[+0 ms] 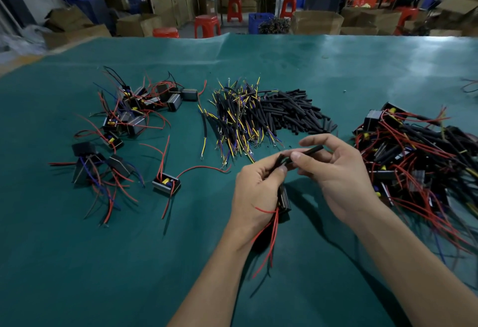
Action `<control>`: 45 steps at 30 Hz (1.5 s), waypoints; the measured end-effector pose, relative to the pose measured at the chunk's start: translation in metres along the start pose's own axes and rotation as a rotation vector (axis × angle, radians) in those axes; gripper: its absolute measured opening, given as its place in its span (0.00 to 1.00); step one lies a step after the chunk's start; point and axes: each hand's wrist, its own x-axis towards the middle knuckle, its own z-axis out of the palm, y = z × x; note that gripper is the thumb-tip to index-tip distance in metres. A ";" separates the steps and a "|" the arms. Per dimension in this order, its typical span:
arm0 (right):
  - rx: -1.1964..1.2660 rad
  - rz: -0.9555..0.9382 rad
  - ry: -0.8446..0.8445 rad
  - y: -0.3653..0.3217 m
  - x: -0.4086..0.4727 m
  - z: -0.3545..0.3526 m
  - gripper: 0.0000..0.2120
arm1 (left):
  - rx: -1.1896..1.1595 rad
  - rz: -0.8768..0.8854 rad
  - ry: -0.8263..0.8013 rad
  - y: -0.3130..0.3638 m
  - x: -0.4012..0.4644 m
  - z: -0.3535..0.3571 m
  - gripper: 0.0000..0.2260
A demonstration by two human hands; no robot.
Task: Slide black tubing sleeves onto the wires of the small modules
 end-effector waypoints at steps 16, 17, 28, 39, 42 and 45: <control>-0.128 0.060 -0.104 0.013 -0.011 0.020 0.11 | 0.125 0.002 0.114 -0.010 -0.003 -0.001 0.12; -0.110 0.081 -0.104 0.013 -0.011 0.020 0.11 | 0.114 0.006 0.110 -0.011 -0.002 -0.001 0.11; -0.115 0.091 -0.128 0.008 -0.005 0.014 0.10 | 0.278 0.133 0.102 -0.011 -0.003 0.003 0.06; -0.352 0.133 -0.247 -0.004 -0.002 0.001 0.07 | 0.269 0.023 0.096 -0.012 -0.002 -0.001 0.07; -0.400 0.172 -0.373 -0.010 -0.004 -0.005 0.09 | 0.267 0.003 0.102 -0.010 -0.002 0.000 0.08; -0.467 0.168 -0.400 -0.008 -0.006 -0.003 0.13 | 0.293 0.001 0.085 -0.009 -0.002 0.000 0.12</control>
